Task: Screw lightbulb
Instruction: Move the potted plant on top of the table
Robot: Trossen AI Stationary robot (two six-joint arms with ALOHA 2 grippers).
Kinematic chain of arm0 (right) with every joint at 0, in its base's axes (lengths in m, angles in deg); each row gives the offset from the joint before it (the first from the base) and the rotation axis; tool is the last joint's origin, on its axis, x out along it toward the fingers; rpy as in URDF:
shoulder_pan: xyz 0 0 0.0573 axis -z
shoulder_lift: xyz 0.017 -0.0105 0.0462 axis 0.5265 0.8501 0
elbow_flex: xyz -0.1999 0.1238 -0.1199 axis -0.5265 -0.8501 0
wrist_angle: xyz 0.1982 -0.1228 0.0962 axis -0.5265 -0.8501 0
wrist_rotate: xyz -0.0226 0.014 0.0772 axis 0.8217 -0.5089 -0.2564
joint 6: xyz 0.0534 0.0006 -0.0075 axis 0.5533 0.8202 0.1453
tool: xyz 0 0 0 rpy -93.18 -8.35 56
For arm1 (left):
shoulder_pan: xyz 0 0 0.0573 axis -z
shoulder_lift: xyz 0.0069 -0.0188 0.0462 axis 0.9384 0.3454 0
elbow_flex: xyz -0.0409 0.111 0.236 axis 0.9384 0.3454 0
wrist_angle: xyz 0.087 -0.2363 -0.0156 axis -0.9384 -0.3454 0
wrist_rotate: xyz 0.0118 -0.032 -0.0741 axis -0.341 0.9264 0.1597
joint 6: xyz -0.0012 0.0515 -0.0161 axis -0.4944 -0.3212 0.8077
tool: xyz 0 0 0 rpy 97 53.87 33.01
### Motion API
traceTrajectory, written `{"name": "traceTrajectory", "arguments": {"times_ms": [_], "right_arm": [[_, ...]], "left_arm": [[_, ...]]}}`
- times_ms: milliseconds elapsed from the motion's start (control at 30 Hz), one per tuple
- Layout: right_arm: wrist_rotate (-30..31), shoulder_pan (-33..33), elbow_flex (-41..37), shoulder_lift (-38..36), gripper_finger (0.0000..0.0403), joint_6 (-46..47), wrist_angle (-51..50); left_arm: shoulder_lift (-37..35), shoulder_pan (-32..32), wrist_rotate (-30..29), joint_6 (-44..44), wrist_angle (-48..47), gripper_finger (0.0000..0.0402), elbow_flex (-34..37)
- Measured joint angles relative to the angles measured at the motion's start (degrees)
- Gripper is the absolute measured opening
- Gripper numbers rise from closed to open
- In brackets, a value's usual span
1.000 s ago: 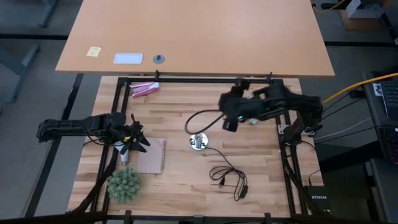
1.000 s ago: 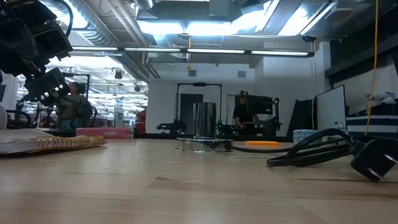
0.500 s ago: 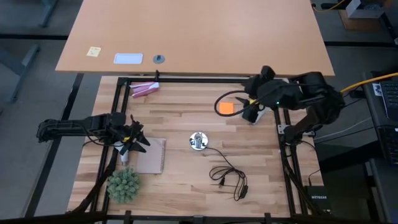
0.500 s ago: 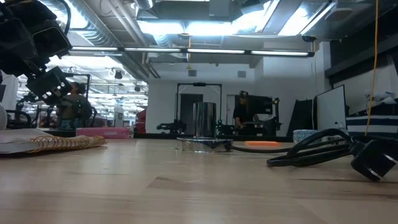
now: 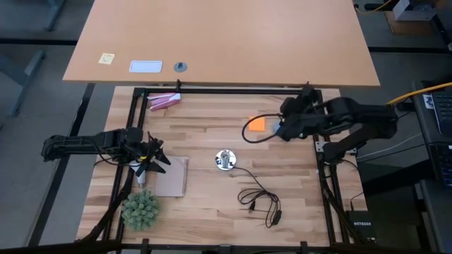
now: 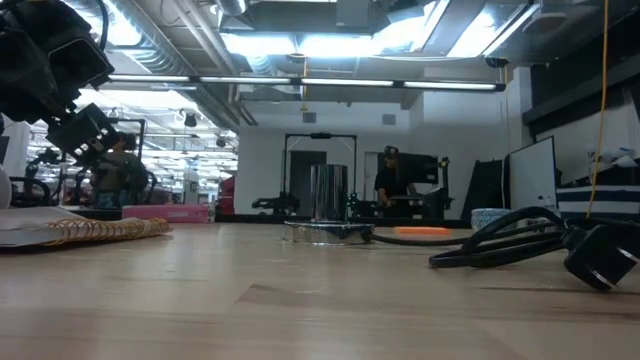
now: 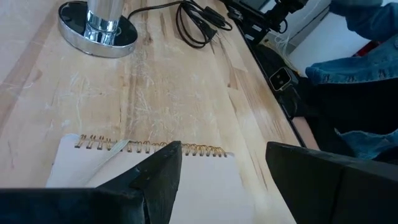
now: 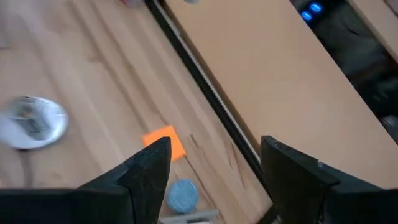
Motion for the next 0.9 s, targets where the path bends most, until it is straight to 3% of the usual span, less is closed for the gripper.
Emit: {"name": "traceTrajectory", "arguments": {"times_ms": [200,433,733,900], "right_arm": [[-3.1,0.0,-17.7,-8.4,0.0246,6.0,7.6],[-15.4,0.0,-34.8,-18.7,0.0246,8.2,20.7],[-35.8,0.0,-52.0,-25.3,0.0246,-3.2,45.7],[-40.2,0.0,-57.3,-25.0,0.0246,-9.5,54.1]], "left_arm": [[0.0,0.0,0.0,0.0,0.0,0.0224,0.0],[0.0,0.0,0.0,0.0,0.0,0.0224,0.0],[0.0,0.0,0.0,0.1,0.0,0.0224,0.0],[0.0,0.0,0.0,-0.3,0.0,0.0224,0.0]]}}
